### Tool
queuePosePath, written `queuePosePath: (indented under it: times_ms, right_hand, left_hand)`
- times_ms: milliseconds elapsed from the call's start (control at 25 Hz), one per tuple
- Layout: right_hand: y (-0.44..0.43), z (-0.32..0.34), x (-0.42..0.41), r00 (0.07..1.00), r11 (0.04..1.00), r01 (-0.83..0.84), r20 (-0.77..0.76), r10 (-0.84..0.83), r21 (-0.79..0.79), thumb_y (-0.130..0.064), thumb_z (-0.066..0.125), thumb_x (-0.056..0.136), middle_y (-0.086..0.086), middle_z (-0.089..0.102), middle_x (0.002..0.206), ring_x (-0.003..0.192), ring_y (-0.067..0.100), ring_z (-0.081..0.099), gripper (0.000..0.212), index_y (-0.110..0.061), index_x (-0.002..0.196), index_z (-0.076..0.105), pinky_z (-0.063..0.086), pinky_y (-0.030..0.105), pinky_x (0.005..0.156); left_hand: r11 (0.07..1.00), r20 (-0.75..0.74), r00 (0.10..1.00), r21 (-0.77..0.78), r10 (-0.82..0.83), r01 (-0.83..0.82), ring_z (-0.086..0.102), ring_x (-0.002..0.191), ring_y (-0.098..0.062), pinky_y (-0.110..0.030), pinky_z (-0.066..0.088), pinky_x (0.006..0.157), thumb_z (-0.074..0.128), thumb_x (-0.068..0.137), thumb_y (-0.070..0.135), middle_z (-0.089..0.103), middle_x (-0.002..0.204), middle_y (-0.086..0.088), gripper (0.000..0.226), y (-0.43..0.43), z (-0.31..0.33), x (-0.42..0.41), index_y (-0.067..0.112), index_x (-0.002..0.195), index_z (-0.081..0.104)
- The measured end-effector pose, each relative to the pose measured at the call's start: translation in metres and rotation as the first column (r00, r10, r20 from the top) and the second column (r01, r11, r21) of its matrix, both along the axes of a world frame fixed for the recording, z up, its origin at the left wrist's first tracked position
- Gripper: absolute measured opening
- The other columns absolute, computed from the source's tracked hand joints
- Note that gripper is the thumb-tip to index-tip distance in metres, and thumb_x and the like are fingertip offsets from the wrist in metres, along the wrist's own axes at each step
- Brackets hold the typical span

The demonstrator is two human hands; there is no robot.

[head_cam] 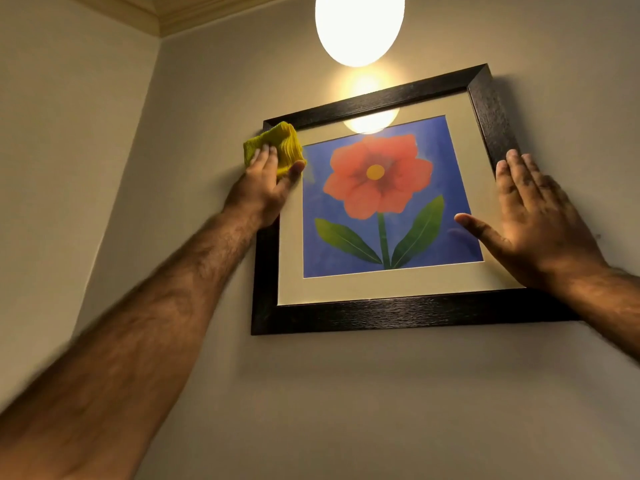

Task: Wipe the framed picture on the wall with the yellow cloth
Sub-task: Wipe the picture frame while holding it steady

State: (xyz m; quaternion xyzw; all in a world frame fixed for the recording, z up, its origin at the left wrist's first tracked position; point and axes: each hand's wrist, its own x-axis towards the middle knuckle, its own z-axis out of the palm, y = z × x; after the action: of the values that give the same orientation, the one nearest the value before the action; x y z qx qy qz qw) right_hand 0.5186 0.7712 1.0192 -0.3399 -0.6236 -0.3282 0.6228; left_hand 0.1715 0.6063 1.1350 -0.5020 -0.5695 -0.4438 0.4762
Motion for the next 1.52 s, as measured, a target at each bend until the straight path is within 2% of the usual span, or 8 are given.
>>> queuePosePath:
  times_ms: [280,560,760,880,1040,1240,1360,1520]
  right_hand:
    - [0.004,0.001,0.0,1.0,1.0,-0.01,0.0,0.01,0.017,-0.084,0.014,0.086,0.009,0.002,0.173,0.161,0.022,0.004,0.109,-0.007,0.163,0.008,0.01,0.043,0.13]
    - [0.004,0.001,-0.001,1.0,0.999,-0.027,-0.006,0.027,0.024,-0.085,0.012,0.085,0.011,0.004,0.173,0.161,0.025,0.006,0.111,-0.005,0.162,0.01,0.012,0.045,0.129]
    - [0.003,0.0,0.0,1.0,0.999,-0.031,0.0,0.031,0.019,-0.084,0.014,0.086,0.012,0.004,0.173,0.161,0.025,0.005,0.11,-0.004,0.162,0.009,0.011,0.044,0.13]
    - [0.003,0.0,-0.001,1.0,0.999,-0.029,-0.002,0.029,0.017,-0.083,0.016,0.086,0.012,0.004,0.173,0.161,0.025,0.005,0.109,-0.005,0.162,0.009,0.011,0.044,0.13]
    - [0.005,0.0,0.0,1.0,0.999,-0.016,-0.008,0.016,0.028,-0.083,0.017,0.087,0.011,0.004,0.173,0.161,0.024,0.005,0.108,-0.005,0.162,0.008,0.011,0.043,0.13]
    - [0.007,0.0,0.0,1.0,0.999,-0.004,-0.012,0.005,0.037,-0.083,0.017,0.088,0.01,0.003,0.173,0.161,0.023,0.004,0.107,-0.006,0.163,0.008,0.01,0.042,0.13]
    - [0.005,-0.001,-0.001,1.0,0.999,-0.003,-0.014,0.004,0.041,-0.082,0.018,0.088,0.01,0.004,0.173,0.161,0.024,0.005,0.107,-0.006,0.163,0.009,0.011,0.044,0.129]
    - [0.003,-0.002,-0.001,1.0,1.0,-0.007,-0.014,0.007,0.031,-0.081,0.019,0.088,0.01,0.003,0.173,0.161,0.024,0.004,0.106,-0.006,0.162,0.009,0.011,0.044,0.129]
  left_hand:
    - [1.0,-0.029,1.0,0.024,-0.001,0.001,0.011,0.157,-0.02,-0.037,0.014,0.125,0.019,0.093,0.073,0.015,0.169,-0.006,0.089,0.0,-0.028,-0.003,0.014,0.159,0.017]
    - [0.999,-0.046,0.998,-0.017,0.038,-0.039,0.015,0.155,-0.023,-0.03,0.015,0.119,0.011,0.087,0.081,0.009,0.168,-0.005,0.099,-0.005,-0.2,-0.002,0.013,0.158,0.021]
    - [0.992,-0.033,0.999,-0.122,0.033,-0.037,0.002,0.156,-0.014,-0.031,0.014,0.121,0.008,0.086,0.083,-0.006,0.168,0.006,0.087,-0.01,-0.278,-0.01,0.031,0.155,-0.006]
    - [0.993,-0.079,0.996,-0.111,0.033,-0.042,0.003,0.156,-0.013,-0.03,0.015,0.122,0.012,0.089,0.081,-0.001,0.169,0.004,0.089,-0.014,-0.254,-0.015,0.026,0.158,0.0]
    - [0.999,-0.047,0.999,-0.042,0.003,-0.005,0.009,0.157,-0.017,-0.031,0.014,0.124,0.023,0.09,0.076,0.013,0.169,-0.007,0.094,-0.006,-0.158,-0.01,0.013,0.159,0.019]
    - [0.998,-0.001,1.0,-0.056,0.007,-0.007,0.005,0.157,-0.02,-0.035,0.007,0.124,0.02,0.083,0.082,0.009,0.17,-0.008,0.105,-0.003,-0.041,-0.003,0.01,0.159,0.012]
    - [1.0,-0.013,1.0,-0.017,0.024,-0.024,0.005,0.157,-0.019,-0.035,0.008,0.122,0.021,0.082,0.086,0.008,0.17,-0.007,0.107,0.002,-0.057,-0.005,0.013,0.16,0.01]
    - [1.0,-0.033,0.999,0.012,0.01,-0.01,0.008,0.157,-0.02,-0.035,0.013,0.123,0.017,0.084,0.085,0.01,0.17,-0.007,0.105,0.001,-0.138,-0.006,0.013,0.159,0.015]
